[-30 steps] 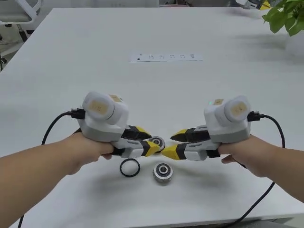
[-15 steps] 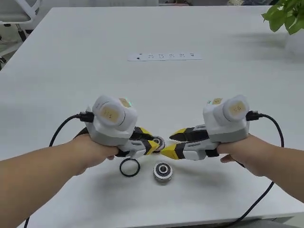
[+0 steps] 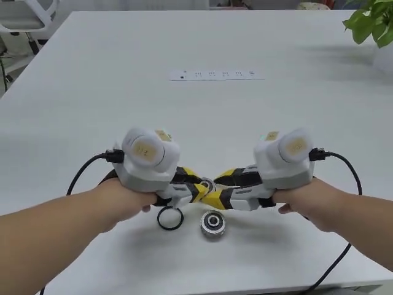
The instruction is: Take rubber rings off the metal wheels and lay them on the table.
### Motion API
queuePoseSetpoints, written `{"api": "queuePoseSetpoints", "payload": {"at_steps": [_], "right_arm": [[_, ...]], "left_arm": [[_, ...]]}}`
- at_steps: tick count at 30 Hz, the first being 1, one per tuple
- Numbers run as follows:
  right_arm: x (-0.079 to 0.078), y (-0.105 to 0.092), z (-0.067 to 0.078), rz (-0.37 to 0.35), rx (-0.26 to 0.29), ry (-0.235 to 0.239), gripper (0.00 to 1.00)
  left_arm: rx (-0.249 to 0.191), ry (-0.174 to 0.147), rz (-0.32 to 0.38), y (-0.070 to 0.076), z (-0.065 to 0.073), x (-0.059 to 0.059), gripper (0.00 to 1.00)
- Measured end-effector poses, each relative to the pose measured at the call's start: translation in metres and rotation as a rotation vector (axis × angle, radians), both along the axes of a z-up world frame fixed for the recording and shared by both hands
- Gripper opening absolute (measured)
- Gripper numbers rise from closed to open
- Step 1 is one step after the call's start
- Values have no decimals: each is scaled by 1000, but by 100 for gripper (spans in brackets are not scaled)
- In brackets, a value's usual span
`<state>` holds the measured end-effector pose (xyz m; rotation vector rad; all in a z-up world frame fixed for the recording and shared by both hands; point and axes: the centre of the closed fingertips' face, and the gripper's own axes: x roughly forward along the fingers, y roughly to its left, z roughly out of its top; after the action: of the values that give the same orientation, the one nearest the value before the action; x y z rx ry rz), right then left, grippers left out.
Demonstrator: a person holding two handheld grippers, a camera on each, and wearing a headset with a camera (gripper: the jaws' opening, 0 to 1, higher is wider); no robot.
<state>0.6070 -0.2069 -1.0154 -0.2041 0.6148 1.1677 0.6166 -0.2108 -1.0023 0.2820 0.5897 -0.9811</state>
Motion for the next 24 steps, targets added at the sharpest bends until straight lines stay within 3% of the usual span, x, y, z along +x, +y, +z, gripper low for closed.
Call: {"api": "queuePoseSetpoints", "payload": {"at_steps": [8,24], "right_arm": [[2,1,-2,1,-15,-33,26],[-1,-6,-3,-11,5,-4,20]], "left_arm": [[1,-1,0,0,1,-1,13],[4,-1,6,0,0,-2,13]]}}
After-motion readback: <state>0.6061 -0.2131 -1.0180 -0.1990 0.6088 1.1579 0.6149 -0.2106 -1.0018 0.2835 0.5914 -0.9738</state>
